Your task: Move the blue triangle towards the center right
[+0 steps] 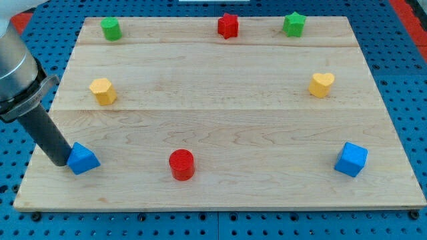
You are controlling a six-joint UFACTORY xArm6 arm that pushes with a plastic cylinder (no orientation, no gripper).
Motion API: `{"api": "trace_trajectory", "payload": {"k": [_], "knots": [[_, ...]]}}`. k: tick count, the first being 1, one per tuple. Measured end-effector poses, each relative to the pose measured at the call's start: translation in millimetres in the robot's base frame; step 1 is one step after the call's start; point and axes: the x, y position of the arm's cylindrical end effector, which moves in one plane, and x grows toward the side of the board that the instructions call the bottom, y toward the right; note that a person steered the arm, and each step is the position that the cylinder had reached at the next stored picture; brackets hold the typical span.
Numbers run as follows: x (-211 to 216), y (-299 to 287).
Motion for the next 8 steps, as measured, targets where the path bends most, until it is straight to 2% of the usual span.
{"api": "trace_trajectory", "payload": {"k": [1, 3, 5, 7, 8], "knots": [[2, 0], [39, 6], [-25, 73], [-11, 62], [-20, 17]]}}
